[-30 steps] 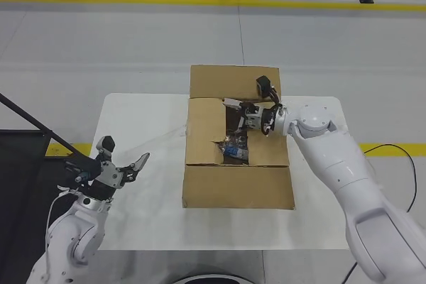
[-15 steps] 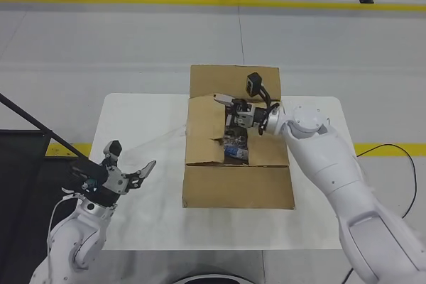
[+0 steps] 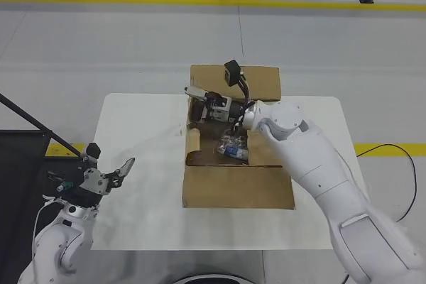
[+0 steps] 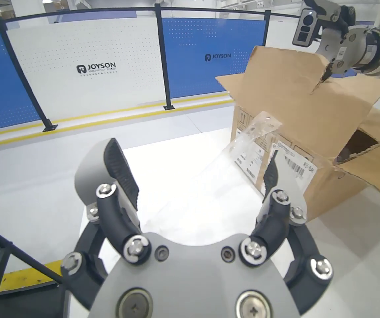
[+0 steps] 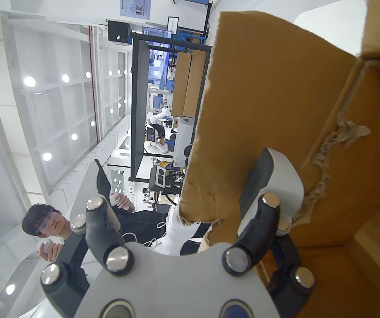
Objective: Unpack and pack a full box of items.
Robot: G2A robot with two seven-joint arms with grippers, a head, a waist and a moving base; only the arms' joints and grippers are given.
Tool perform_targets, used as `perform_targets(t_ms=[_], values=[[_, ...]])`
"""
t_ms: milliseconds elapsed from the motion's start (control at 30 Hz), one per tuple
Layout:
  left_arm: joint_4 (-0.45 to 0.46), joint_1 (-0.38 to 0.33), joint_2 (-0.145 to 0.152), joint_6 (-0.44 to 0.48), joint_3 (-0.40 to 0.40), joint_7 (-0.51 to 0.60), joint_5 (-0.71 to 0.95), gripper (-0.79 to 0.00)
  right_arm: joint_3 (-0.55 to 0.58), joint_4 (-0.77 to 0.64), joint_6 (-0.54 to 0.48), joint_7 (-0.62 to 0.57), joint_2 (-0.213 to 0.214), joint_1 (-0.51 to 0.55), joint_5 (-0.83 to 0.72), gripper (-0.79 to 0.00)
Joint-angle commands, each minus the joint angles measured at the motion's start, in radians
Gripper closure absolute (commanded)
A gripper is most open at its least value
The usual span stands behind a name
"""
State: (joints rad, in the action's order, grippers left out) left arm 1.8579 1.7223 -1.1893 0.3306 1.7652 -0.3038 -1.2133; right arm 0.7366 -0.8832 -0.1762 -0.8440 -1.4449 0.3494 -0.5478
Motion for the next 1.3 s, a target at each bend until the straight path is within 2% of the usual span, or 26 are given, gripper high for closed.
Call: perform_targets(t_ms=[0,300,633,1133,1267], values=[[-0.016,0.01,0.0,0.001,0.025,-0.013,0.021,-0.785,-0.016,-0.005,0.003,0.023,-0.012,-0.003,0.009,-0.785],[-0.077,0.047,0.001,0.022,0.117,-0.063,0.105,-0.785,-0.101,0.045,0.013,0.116,-0.082,-0.035,0.062,-0.785],[-0.079,0.064,-0.001,0.045,0.136,-0.085,0.119,-0.785,-0.155,0.169,0.015,0.113,-0.154,-0.073,0.087,-0.785],[-0.07,0.058,-0.004,0.056,0.129,-0.061,0.103,-0.785,-0.14,0.275,0.004,0.072,-0.199,-0.09,0.114,-0.785],[-0.052,0.064,-0.005,0.058,0.137,-0.067,0.116,-0.785,-0.118,0.271,-0.048,0.039,-0.199,-0.09,0.111,-0.785]])
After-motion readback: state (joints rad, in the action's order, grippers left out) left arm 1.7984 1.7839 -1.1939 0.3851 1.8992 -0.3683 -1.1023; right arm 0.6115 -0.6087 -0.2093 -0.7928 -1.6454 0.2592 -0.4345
